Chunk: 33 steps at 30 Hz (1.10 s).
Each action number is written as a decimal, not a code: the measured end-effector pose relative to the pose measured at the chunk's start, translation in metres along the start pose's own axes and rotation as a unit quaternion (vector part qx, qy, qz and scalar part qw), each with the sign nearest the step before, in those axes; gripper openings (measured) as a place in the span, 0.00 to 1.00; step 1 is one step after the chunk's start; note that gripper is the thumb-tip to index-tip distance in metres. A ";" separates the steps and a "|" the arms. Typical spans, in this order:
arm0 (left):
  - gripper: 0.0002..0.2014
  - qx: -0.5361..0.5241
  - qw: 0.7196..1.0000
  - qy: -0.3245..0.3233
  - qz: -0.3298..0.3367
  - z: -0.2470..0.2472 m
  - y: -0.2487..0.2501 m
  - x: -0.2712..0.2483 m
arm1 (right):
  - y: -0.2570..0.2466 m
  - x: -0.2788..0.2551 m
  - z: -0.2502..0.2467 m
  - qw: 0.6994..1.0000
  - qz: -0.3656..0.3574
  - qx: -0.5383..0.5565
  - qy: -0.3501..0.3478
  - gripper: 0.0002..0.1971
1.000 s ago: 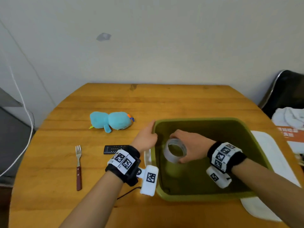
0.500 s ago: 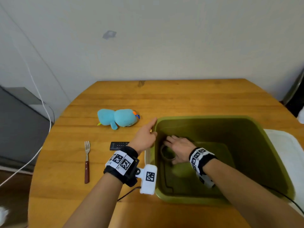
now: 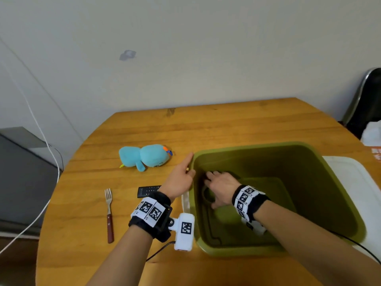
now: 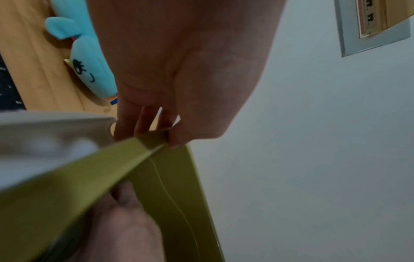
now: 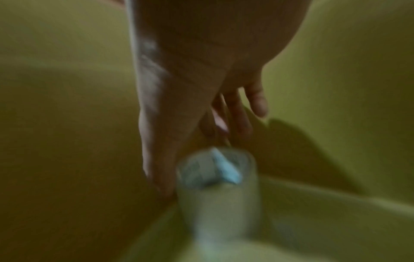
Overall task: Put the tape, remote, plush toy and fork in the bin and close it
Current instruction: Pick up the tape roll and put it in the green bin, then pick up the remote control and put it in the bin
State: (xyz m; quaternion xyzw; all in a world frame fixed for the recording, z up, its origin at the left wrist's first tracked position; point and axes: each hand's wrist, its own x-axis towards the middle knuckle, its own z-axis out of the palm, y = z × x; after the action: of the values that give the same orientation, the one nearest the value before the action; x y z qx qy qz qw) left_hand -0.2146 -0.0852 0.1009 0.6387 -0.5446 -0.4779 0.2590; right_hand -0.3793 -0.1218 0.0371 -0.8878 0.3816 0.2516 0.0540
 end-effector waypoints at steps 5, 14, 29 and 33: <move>0.18 -0.088 0.993 0.075 0.017 -0.033 -0.022 -0.002 | 0.009 -0.023 -0.071 0.996 0.050 0.035 -0.071 0.22; 0.36 0.306 0.948 -0.015 -0.086 -0.088 -0.150 0.038 | -0.014 -0.052 -0.186 0.988 0.062 0.117 0.077 0.24; 0.26 0.155 0.977 0.124 -0.072 -0.096 -0.194 0.015 | -0.047 -0.046 -0.188 0.973 0.073 0.189 0.114 0.21; 0.25 0.064 0.982 0.179 -0.014 -0.116 -0.149 0.017 | -0.051 -0.043 -0.184 0.967 0.071 0.210 0.126 0.20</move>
State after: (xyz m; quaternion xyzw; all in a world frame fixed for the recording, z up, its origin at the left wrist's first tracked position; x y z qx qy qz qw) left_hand -0.0450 -0.0830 0.0157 0.7368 -0.5097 -0.3241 0.3038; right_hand -0.2940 -0.1113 0.2132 -0.8517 0.4915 0.0553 0.1732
